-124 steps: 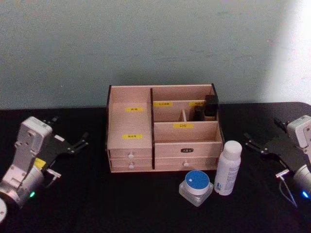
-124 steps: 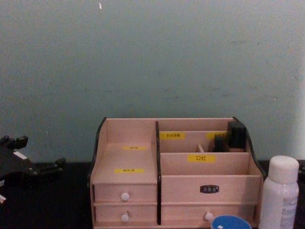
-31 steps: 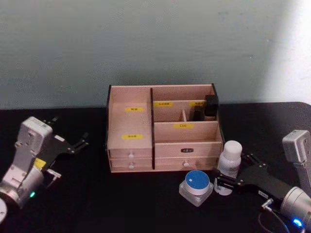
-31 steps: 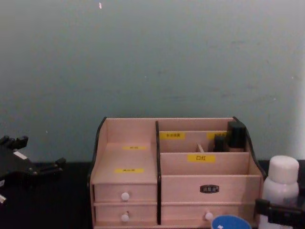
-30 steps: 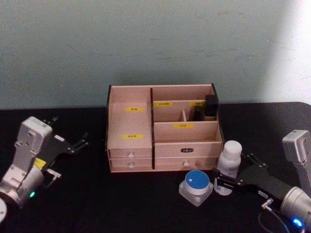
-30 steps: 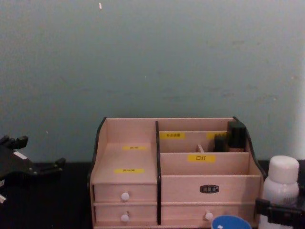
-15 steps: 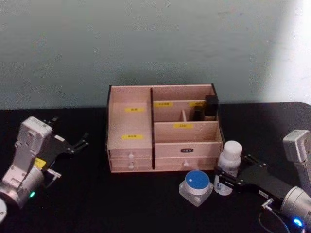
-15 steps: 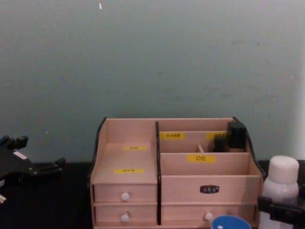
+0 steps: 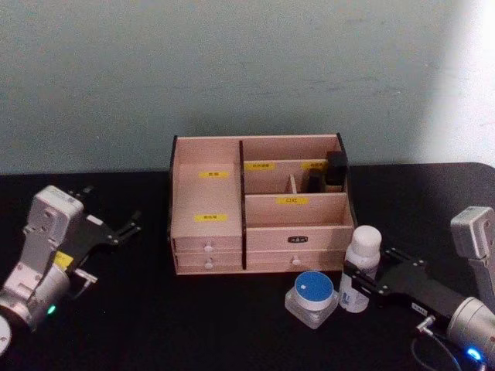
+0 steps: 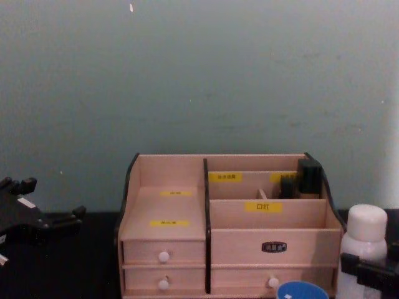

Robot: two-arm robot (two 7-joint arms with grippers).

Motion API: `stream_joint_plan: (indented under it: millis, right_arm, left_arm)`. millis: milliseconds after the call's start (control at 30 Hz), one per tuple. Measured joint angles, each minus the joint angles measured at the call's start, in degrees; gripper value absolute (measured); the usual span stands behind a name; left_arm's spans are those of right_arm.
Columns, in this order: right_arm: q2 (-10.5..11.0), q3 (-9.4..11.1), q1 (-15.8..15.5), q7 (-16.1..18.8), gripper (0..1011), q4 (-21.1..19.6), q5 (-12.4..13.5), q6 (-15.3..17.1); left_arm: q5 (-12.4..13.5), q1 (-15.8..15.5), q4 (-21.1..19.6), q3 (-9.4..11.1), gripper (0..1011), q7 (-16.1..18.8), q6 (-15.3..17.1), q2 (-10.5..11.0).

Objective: Pick up the facial cleanser and watermelon frost from the table and place them into the tiered storage box.

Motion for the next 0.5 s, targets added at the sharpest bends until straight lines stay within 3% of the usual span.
stream_joint_plan:
  millis: [200, 500]
  right_arm:
    - [0.02, 0.05, -0.07, 0.01, 590, -0.05, 0.05, 0.0]
    - [1.79, 2.96, -2.81, 1.33, 590, -4.65, 2.19, -0.09]
  left_arm:
    - [0.0, 0.0, 0.0, 0.0, 1001, 0.0, 0.0, 0.0]
    - [0.0, 0.0, 0.0, 0.0, 1001, 0.0, 0.0, 0.0]
